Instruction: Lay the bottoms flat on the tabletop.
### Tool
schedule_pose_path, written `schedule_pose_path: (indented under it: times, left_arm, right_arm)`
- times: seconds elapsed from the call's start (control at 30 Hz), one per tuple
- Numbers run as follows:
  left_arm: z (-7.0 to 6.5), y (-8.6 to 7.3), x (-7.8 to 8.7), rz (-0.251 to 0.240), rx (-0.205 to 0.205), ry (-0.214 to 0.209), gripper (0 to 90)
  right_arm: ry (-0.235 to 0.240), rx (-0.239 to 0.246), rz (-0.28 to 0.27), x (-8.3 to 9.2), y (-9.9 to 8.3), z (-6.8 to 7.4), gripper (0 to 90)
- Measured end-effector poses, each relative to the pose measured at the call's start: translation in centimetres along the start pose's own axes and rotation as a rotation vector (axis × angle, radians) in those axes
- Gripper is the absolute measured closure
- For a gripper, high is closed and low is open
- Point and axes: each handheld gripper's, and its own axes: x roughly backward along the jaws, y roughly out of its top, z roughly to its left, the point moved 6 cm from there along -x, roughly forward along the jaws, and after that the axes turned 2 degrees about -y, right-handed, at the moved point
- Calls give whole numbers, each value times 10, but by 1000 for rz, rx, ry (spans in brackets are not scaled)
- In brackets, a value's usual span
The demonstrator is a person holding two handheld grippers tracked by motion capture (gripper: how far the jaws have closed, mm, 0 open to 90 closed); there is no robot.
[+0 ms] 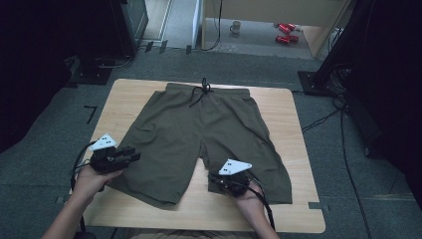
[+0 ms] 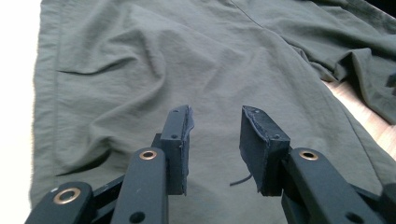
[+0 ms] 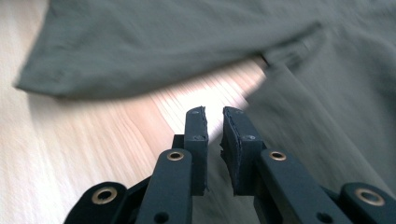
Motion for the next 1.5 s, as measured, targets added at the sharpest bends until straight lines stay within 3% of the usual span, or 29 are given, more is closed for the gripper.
schedule_pose_path:
  times: [0.1,0.2,0.37,0.53,0.73,1.0,1.13,1.2,1.33,1.43,1.5]
  left_arm:
    - [-6,-2,-3,4,-28,-7,624]
    - [-8,-5,-8,10,-28,-16,624]
    - [-13,-11,-12,28,-42,-34,619]
    - [-22,-14,-12,33,-64,-54,619]
    - [-34,-22,-16,71,-83,-88,619]
    - [-68,-36,-30,131,-163,-190,616]
    - [-69,-48,-39,198,-180,-190,629]
    - [-70,-51,-40,200,-200,-196,636]
    - [-78,-53,-40,203,-197,-204,684]
    - [-91,-58,-39,209,-187,-243,708]
    - [-99,-62,-38,211,-203,-269,709]
  right_arm:
    - [-18,-4,15,3,-9,-7,806]
    - [-30,-2,43,1,-17,-10,807]
    - [-32,0,59,-2,-23,-7,820]
    - [-14,7,69,2,-27,7,843]
    - [38,14,53,7,-35,30,841]
    - [103,25,36,0,-32,56,840]
    - [109,15,16,-6,-29,61,839]
    - [113,16,11,-8,-27,63,838]
    - [115,15,0,-11,-26,66,836]
    - [108,9,-1,-11,-26,67,832]
    - [137,1,3,-11,-27,71,837]
